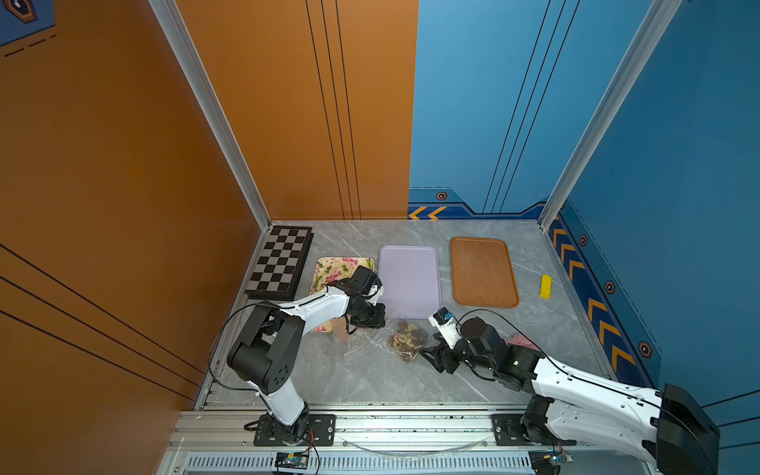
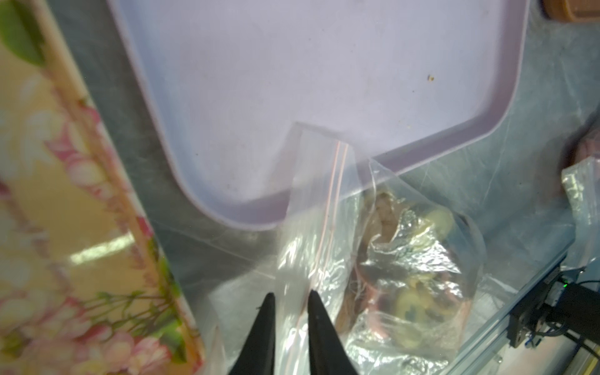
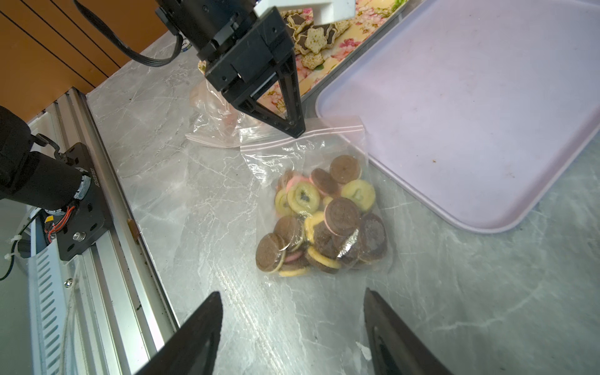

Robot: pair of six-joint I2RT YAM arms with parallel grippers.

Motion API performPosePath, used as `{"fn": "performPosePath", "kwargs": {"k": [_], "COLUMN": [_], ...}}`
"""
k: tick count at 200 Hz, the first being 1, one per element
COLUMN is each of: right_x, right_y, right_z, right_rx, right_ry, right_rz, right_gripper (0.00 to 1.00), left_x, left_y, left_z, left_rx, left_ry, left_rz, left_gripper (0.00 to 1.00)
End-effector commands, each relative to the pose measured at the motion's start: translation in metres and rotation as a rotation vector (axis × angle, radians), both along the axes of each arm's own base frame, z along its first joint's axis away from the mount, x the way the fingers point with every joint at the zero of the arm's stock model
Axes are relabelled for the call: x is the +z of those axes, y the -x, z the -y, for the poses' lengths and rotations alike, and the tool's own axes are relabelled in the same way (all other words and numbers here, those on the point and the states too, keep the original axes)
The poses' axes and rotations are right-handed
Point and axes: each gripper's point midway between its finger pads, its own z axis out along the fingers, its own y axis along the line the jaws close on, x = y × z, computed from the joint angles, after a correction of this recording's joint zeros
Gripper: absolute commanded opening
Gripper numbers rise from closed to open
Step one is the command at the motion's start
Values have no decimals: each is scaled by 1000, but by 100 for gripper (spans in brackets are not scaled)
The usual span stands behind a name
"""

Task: Pour cookies out of the ziploc bag
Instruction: Open the ziploc bag at the center of the board.

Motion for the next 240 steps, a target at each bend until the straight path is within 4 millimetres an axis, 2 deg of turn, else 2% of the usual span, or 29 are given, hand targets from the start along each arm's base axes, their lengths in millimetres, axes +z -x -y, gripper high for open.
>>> {"fn": "performPosePath", "kwargs": {"k": [1, 25, 60, 86, 103, 120, 160, 175, 212, 240], "right_x": [-1, -3, 0, 4, 5, 3, -9, -14, -17, -11], "right_y": [3, 4, 3, -7, -15, -23, -39, -40, -44, -47], "right_z": [-4, -6, -9, -14, -22, -32, -55, -62, -66, -68], "right_rx": [17, 21, 21, 21, 28, 40, 62, 80, 78, 80], "right_ry": [-11, -9, -17, 5, 21, 39, 24, 18, 24, 13], "right_rz": [-7, -10, 1, 41, 64, 80, 114, 104, 106, 115], "right_gripper": [70, 70, 70, 71, 78, 80, 80, 76, 54, 49], "left_x": [16, 36, 62, 78, 88, 98, 100, 99, 95, 96], "left_y": [7, 13, 23, 32, 35, 36, 39, 41, 42, 42], "left_z": [10, 18, 29, 39, 42, 44, 45, 45, 46, 47], "left_rx": [-8, -3, 8, 3, 8, 17, 20, 15, 5, 0], "left_ry": [95, 184, 261, 279, 277, 283, 278, 275, 265, 264], "left_rz": [6, 27, 74, 116, 150, 181, 194, 193, 189, 194], "left_gripper": [12, 0, 0, 0, 0, 0, 0, 0, 0, 0]}}
